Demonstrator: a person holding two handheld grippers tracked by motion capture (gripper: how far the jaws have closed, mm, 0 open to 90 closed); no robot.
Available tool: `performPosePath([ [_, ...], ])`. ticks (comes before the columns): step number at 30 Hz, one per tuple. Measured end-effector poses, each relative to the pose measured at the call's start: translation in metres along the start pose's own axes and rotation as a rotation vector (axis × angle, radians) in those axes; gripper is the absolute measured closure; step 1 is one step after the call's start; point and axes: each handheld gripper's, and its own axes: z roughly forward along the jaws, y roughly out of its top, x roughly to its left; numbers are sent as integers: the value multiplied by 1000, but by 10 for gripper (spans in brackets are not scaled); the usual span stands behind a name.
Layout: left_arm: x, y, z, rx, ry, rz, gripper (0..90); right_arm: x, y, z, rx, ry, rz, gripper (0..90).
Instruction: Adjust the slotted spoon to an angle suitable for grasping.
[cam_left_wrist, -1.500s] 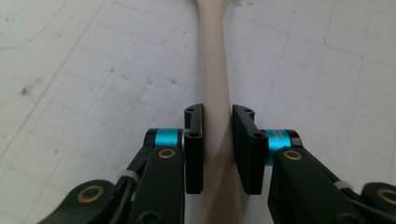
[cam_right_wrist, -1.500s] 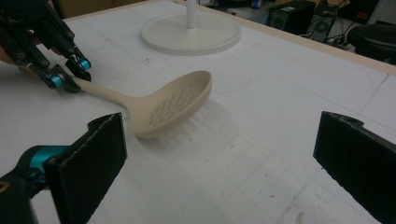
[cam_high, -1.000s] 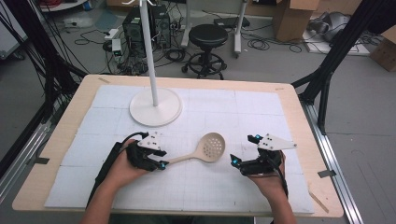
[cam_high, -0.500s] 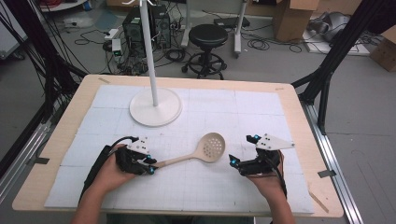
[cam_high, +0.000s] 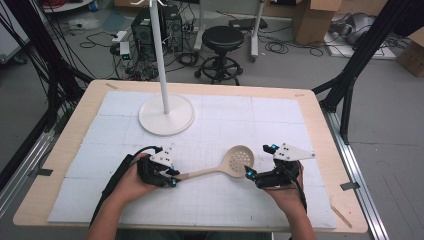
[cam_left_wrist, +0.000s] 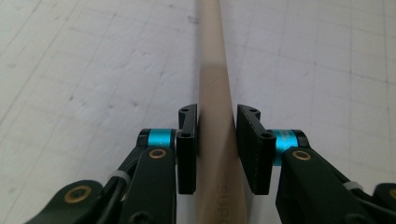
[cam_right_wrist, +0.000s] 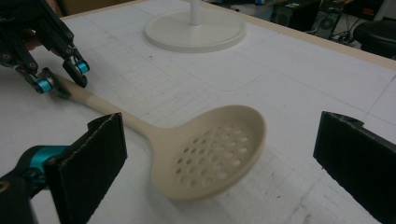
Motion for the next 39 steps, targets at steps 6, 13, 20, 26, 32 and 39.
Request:
performPosePath([
  [6, -7, 14, 14, -11, -34, 33, 700, 0, 1, -1, -8, 0, 0, 12],
  [13, -10, 26, 24, -10, -53, 61, 700, 1, 1, -1, -8, 1, -4, 12],
  [20, -11, 24, 23, -15, -20, 52, 563, 1, 1, -1, -5, 6, 0, 12],
  [26, -11, 6, 7, -44, 27, 17, 501, 2, 1, -3, -10, 5, 0, 12],
  [32, -4, -9, -7, -52, 78, -26, 501, 3, 2, -1, -6, 7, -2, 12],
  [39, 8, -11, -9, -59, 135, -70, 569, 3, 2, 0, -8, 6, -4, 11],
])
